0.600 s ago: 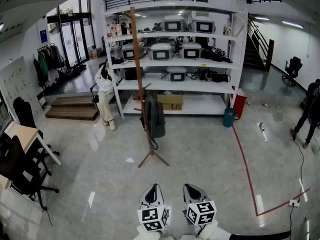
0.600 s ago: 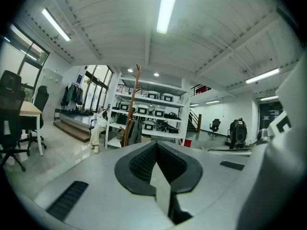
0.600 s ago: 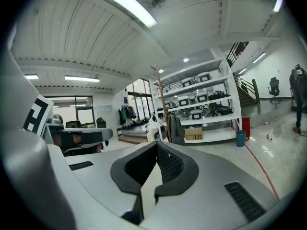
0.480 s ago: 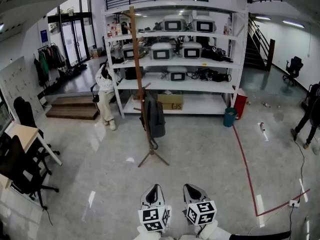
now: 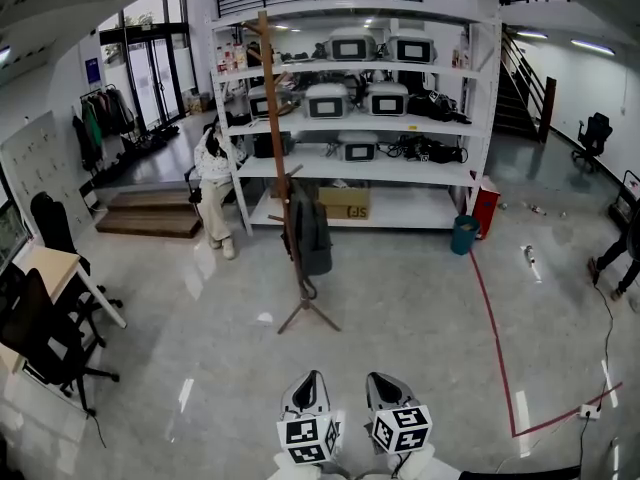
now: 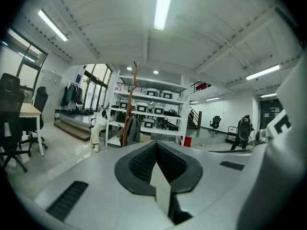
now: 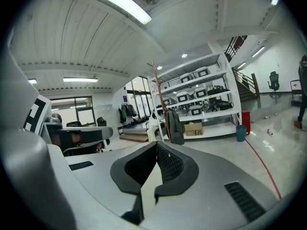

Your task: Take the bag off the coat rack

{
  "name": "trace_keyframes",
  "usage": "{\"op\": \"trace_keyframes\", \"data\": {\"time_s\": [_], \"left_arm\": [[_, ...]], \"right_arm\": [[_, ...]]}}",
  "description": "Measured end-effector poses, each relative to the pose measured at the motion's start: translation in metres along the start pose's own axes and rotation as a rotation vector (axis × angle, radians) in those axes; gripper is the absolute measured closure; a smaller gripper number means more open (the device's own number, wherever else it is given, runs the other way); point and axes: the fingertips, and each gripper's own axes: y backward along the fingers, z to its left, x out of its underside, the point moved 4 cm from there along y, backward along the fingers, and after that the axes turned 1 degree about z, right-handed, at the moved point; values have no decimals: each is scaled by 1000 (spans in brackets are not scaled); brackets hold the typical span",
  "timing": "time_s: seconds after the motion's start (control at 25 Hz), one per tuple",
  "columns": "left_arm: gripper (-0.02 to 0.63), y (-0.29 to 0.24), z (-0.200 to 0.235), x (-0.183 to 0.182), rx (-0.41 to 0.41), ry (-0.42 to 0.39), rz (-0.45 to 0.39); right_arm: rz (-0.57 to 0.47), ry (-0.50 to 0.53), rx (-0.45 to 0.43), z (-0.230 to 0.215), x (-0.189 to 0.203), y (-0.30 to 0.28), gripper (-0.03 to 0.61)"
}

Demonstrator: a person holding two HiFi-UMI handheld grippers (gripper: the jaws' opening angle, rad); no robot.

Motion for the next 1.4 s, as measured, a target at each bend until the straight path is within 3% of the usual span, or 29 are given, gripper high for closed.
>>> {"op": "trace_keyframes", "data": {"time_s": [0.52,1.4], "left_arm": [[626,-33,19,-10,1,-10,-20],[626,-140,77,-43,53,-24,-29]], "right_arm": [[-11,-2,3,-4,-11,-42,566],[1,-11,20,-14,-40,-160,566]]}}
